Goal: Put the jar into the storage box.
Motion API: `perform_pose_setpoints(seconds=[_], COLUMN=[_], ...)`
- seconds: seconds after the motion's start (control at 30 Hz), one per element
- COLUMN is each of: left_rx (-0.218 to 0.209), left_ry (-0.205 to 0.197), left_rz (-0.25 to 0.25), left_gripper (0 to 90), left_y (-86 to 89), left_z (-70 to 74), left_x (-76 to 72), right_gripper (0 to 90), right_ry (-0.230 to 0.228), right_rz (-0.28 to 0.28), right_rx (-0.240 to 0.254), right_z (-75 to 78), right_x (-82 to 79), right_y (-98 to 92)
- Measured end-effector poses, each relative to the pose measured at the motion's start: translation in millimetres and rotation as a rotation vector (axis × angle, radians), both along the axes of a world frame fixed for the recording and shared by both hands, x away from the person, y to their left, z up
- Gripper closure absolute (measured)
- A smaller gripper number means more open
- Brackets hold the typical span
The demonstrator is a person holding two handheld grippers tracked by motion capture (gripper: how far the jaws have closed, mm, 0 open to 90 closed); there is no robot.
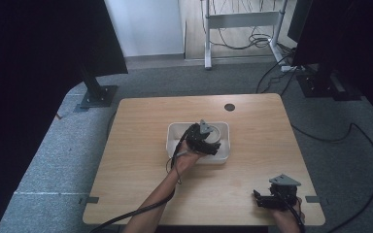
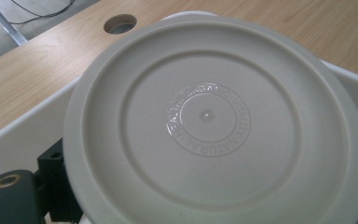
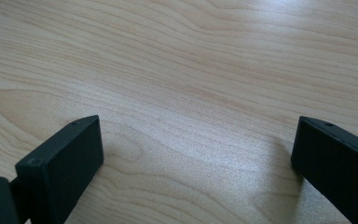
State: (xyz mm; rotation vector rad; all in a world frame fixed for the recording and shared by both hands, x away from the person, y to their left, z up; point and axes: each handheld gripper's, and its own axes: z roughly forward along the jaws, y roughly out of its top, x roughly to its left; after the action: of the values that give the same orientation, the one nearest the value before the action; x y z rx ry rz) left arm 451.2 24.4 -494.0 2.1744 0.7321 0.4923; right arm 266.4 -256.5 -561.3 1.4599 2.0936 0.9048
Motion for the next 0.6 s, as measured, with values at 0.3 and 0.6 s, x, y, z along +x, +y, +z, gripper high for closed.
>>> perform_pose_setpoints(seconds=[0.3, 0.6], left_rx=[0.017, 0.051], left_ry=[-0.003, 0.027], left_rz=[0.014, 0.041], left_gripper=[9.9, 9.9], left_y=[-13.2, -14.6], left_z=[-6.0, -7.9], left_x=[8.7, 8.9], right_gripper=[1.8, 1.8], right_ry=[0.0, 0.0], right_rz=[0.0, 0.0], right_rx=[0.0, 0.0], right_z=[0.0, 0.0], right_x=[0.0, 0.0], right_y=[0.0, 0.0])
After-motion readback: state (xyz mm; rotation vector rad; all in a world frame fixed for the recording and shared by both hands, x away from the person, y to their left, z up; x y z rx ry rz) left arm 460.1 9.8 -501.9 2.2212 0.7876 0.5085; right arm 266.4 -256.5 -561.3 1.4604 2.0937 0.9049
